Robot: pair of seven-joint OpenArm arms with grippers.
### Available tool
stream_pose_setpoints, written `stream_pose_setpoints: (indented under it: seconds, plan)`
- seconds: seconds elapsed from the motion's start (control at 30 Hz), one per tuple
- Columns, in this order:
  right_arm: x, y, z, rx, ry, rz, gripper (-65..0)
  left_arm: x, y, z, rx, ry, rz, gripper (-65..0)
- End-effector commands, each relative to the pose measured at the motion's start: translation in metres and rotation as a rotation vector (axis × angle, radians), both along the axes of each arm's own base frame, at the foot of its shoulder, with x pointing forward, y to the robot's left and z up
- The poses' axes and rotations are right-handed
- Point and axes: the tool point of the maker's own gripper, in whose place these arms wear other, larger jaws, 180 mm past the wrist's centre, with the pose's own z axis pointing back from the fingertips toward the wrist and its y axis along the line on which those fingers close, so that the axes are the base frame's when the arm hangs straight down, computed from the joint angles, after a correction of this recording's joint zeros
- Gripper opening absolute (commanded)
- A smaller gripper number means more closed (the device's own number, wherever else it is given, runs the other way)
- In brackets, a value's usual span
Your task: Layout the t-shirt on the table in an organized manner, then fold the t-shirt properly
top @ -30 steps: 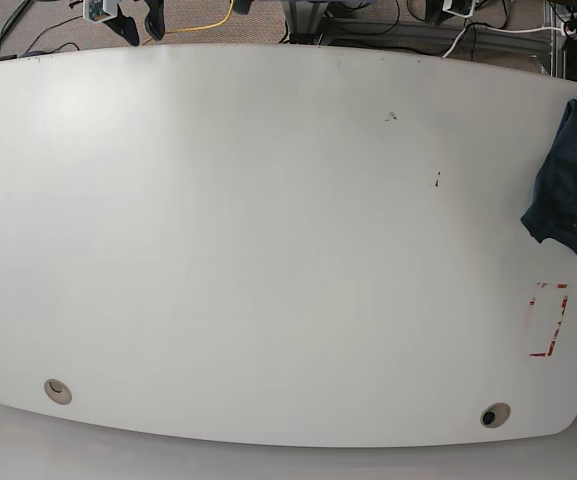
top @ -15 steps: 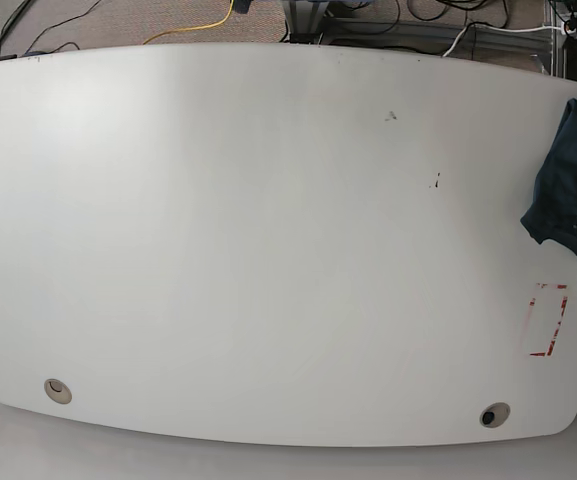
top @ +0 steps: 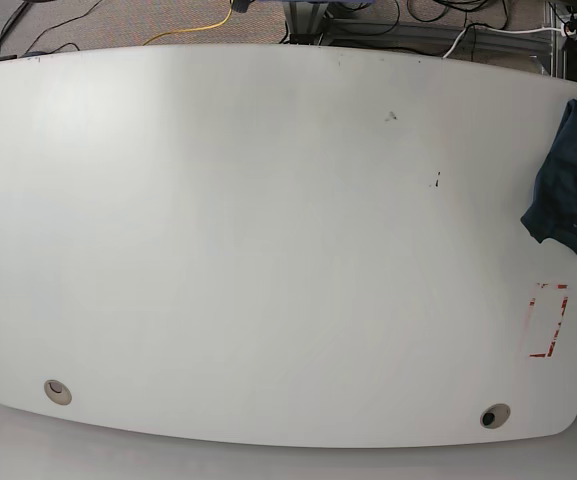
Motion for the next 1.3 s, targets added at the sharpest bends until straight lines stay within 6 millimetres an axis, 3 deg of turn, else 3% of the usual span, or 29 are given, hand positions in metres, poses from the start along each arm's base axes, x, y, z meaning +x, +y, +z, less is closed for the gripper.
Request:
stream_pose_setpoints:
  seconds: [0.0,0.2,0.6,0.73,0.87,1.1,1.27]
  plan:
    - [-0.002,-0.005,-0.010,-0.004,0.023,-0.010,-43.3,0.000,-0.003,-0.017,-0.019,0.030,0.020,-61.4]
    - [0.018,-0.009,-0.031,-0.011,0.021,-0.028,-43.3,0.016,0.001,-0.046,-0.035,0.069,0.061,-61.4]
    - [0.052,-0.030,-0.074,-0.044,0.075,-0.070,-43.3,0.053,-0.023,-0.083,-0.087,0.158,0.035,-61.2]
    - [0.065,-0.031,-0.082,-0.044,0.082,-0.084,-43.3,0.056,-0.029,-0.088,-0.095,0.187,0.030,-61.1]
    - [0.078,-0.033,-0.090,-0.047,0.092,-0.098,-43.1,0.079,-0.024,-0.093,-0.050,0.168,0.044,-61.0]
    - [0.097,-0.032,-0.099,-0.050,0.108,-0.107,-43.0,0.099,-0.028,-0.096,-0.054,0.168,0.058,-60.8]
    - [0.099,-0.029,-0.105,-0.093,0.137,-0.068,-42.8,0.109,-0.032,-0.097,-0.065,0.170,0.062,-60.7]
